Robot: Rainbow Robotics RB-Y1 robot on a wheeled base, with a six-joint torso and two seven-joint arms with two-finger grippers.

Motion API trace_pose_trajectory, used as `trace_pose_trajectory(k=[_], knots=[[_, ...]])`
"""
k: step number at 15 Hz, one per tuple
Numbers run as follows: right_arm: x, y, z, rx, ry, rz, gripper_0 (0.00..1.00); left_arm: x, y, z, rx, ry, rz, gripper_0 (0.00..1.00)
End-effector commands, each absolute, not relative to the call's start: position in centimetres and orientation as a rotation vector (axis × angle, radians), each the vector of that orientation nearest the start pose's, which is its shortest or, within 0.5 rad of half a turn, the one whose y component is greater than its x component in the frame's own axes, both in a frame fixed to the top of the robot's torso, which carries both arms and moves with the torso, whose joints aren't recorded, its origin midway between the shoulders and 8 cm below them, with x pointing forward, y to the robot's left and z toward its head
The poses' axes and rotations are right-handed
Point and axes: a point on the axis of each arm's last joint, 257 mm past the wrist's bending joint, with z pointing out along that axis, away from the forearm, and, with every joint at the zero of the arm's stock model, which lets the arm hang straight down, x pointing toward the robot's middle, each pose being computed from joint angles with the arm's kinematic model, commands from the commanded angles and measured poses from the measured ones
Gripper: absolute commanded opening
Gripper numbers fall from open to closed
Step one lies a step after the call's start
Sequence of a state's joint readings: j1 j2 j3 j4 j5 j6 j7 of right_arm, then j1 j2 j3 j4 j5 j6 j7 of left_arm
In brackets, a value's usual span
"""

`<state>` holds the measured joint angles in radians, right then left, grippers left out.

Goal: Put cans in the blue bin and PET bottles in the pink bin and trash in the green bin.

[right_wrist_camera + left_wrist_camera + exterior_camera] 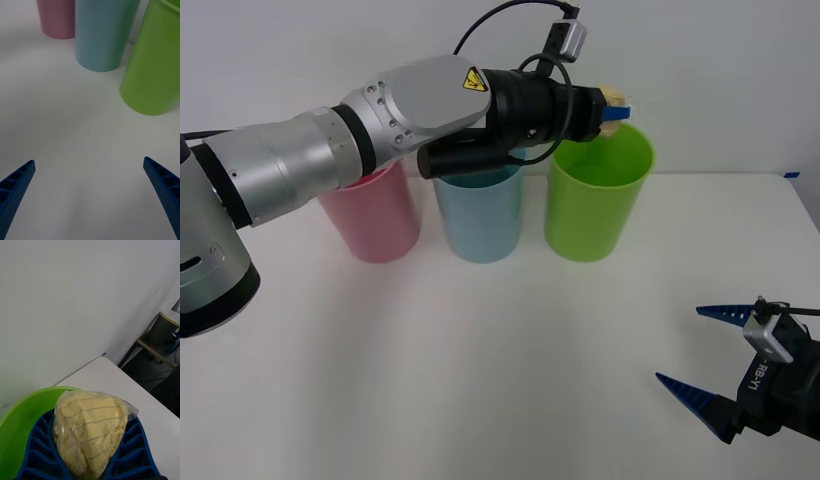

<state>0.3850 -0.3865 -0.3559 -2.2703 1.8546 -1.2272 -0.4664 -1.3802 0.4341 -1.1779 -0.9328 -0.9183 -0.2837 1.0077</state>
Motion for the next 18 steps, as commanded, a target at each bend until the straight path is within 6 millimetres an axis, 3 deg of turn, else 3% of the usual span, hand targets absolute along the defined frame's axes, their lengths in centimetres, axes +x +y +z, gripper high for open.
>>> trace_pose_trajectory(k=[1, 5, 6, 7, 8, 18], knots=[[33.5, -23.3, -21.4, -1.018, 1.842, 0.242, 1.00, 62.0, -13.7, -5.6, 0.681, 1.812, -0.836, 0.00], [33.5, -23.3, -21.4, -1.018, 1.842, 0.242, 1.00, 62.8, -12.9, -5.9, 0.670, 1.817, -0.805, 0.00], [33.5, -23.3, -21.4, -1.018, 1.842, 0.242, 1.00, 63.0, -12.8, -5.9, 0.670, 1.813, -0.797, 0.10], [33.5, -23.3, -21.4, -1.018, 1.842, 0.242, 1.00, 63.4, -12.6, -5.7, 0.664, 1.803, -0.782, 0.72], [33.5, -23.3, -21.4, -1.018, 1.842, 0.242, 1.00, 63.6, -12.4, -5.4, 0.662, 1.793, -0.770, 1.00], [33.5, -23.3, -21.4, -1.018, 1.842, 0.242, 1.00, 63.8, -11.0, -4.0, 0.660, 1.772, -0.769, 1.00]])
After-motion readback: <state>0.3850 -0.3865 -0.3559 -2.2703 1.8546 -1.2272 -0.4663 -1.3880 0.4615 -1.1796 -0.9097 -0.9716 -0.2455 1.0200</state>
